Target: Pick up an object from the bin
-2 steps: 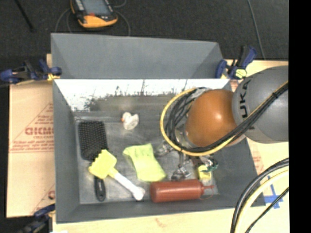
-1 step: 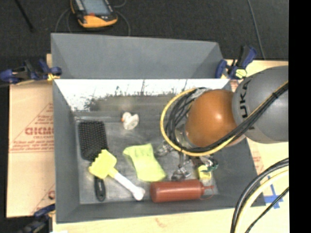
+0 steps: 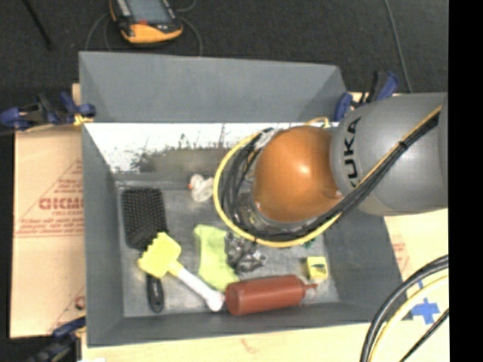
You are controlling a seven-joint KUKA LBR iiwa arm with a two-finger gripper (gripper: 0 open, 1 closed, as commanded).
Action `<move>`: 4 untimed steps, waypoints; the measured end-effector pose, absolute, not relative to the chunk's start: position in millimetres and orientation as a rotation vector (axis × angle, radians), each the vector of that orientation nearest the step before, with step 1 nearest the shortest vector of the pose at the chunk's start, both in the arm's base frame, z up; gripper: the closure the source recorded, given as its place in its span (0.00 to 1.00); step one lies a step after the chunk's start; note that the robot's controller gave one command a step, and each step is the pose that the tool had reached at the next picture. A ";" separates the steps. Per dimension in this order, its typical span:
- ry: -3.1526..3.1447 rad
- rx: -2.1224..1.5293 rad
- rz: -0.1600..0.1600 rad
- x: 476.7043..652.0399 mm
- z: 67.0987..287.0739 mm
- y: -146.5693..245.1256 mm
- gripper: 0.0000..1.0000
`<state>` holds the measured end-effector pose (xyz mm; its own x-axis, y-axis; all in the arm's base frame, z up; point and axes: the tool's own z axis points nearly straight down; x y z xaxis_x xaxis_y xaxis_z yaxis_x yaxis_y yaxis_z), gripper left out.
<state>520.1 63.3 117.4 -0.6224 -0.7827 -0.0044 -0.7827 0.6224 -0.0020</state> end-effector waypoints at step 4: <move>2.830 -1.352 0.002 519.9 117.2 63.4 1.00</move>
Offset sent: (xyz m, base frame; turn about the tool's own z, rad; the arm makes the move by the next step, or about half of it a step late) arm 0.0000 0.0000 0.0000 0.0000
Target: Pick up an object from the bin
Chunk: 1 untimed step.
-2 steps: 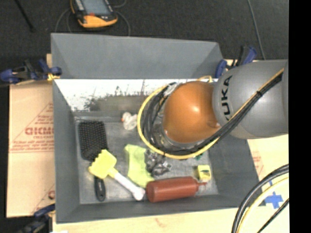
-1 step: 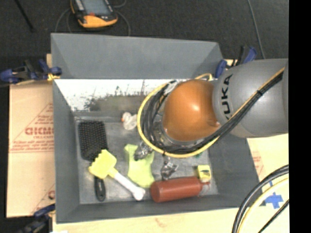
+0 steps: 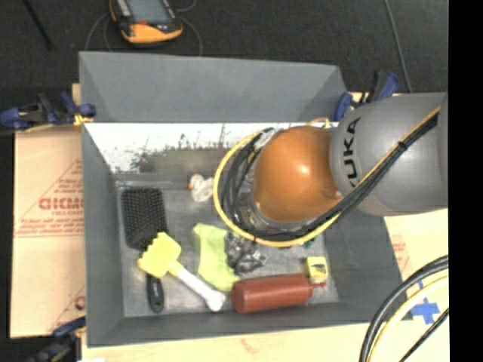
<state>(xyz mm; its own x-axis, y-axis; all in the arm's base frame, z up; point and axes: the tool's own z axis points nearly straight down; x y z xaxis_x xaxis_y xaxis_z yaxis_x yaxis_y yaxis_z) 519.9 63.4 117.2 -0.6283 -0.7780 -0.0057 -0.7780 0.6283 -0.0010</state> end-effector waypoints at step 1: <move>2.830 -1.352 0.002 519.9 117.2 63.4 1.00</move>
Offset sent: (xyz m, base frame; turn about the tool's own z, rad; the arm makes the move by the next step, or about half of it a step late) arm -0.0237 -0.0270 -0.0472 -0.0363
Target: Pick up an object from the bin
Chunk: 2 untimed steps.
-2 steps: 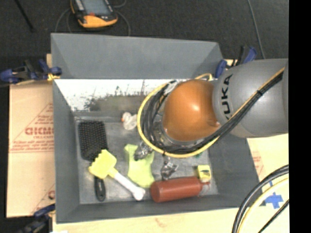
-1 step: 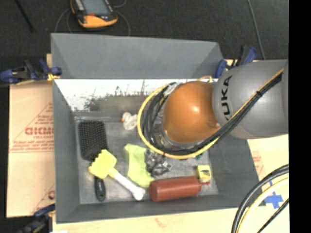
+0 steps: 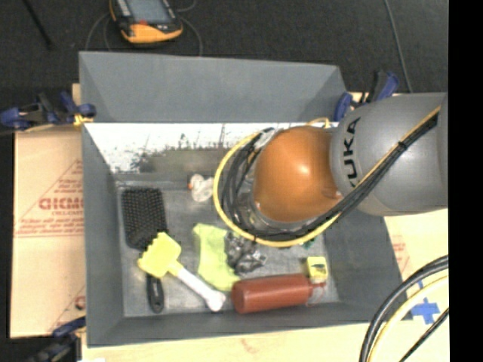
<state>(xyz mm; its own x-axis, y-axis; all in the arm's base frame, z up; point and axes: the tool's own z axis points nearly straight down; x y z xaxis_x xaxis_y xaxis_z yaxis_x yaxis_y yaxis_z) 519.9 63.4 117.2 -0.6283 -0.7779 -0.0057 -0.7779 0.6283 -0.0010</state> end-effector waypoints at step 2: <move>2.755 -1.378 -0.020 512.5 79.8 40.6 0.00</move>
Offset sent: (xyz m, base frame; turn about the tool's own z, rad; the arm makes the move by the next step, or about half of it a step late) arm 0.0000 0.0000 0.0000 0.0000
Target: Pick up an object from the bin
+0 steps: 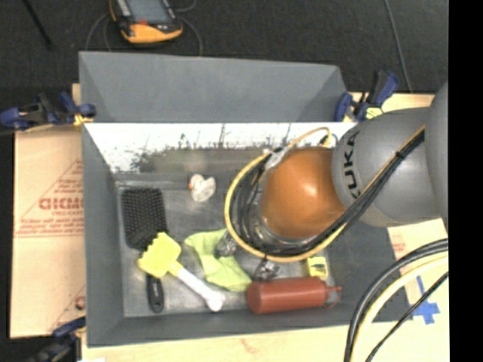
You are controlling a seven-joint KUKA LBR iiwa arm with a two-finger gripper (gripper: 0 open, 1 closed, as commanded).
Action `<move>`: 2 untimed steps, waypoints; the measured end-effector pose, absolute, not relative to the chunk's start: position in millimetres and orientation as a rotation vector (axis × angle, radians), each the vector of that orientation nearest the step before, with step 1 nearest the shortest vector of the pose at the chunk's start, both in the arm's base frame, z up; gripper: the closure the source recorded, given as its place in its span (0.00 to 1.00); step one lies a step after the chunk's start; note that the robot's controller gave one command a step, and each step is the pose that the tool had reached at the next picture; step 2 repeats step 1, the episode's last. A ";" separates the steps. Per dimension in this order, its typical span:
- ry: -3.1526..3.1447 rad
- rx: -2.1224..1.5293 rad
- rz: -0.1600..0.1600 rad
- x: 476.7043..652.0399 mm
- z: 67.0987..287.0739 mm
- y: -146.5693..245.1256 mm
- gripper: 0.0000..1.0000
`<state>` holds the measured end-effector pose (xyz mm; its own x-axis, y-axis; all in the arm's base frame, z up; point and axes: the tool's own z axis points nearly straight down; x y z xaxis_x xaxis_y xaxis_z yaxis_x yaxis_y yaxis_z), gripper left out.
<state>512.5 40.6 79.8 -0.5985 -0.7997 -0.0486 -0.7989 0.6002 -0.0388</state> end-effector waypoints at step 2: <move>2.729 -1.449 -0.030 511.2 81.4 49.2 0.00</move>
Offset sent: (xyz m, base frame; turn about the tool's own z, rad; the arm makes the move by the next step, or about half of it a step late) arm -0.0248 0.0412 0.0071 -0.5620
